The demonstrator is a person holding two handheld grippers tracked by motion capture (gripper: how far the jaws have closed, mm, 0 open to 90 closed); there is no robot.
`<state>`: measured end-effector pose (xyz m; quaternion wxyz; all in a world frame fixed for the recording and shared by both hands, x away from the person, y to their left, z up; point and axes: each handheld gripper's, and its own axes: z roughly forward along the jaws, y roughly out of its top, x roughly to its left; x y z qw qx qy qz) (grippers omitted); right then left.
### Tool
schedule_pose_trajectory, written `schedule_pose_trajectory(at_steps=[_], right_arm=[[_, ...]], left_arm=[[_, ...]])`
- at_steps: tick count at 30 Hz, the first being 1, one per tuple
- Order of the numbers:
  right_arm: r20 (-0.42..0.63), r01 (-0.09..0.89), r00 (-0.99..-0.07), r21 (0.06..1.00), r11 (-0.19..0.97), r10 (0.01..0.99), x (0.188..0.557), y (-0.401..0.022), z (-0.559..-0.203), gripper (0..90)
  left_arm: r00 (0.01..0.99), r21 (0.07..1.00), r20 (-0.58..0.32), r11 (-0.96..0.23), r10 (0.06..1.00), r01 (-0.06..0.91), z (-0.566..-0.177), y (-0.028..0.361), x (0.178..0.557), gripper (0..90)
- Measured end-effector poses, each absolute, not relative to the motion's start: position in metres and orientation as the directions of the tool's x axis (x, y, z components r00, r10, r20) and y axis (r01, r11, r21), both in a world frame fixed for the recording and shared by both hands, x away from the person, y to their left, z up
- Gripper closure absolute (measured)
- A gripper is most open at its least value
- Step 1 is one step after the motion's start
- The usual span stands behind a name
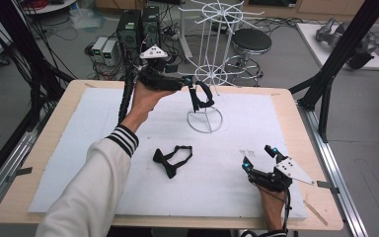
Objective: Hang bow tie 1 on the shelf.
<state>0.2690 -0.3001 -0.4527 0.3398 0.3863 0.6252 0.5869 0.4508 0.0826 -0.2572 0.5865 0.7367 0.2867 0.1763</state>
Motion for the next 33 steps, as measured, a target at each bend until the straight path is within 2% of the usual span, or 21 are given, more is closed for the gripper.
schedule_pose_trajectory(at_steps=[6, 14, 27, 33], right_arm=[[0.034, 0.086, -0.468, 0.996, 0.007, 0.883, 0.269, -0.300, -0.453, 9.5], [0.033, 0.085, -0.465, 0.996, 0.008, 0.885, 0.269, -0.300, -0.453, 9.5], [0.027, 0.086, -0.463, 0.996, 0.015, 0.886, 0.268, -0.299, -0.453, 9.5], [0.022, 0.079, -0.464, 0.997, 0.017, 0.886, 0.269, -0.300, -0.453, 9.5]], left_arm=[[0.785, 0.975, -0.023, -0.162, 0.619, 0.156, -0.252, 0.106, 0.437, 19.8], [0.783, 0.983, 0.006, -0.147, 0.622, 0.109, -0.262, 0.143, 0.413, 18.7], [0.754, 0.987, 0.076, -0.159, 0.652, 0.038, -0.295, 0.196, 0.367, 18.9], [0.748, 0.990, 0.080, -0.141, 0.659, 0.019, -0.321, 0.219, 0.343, 18.9]])
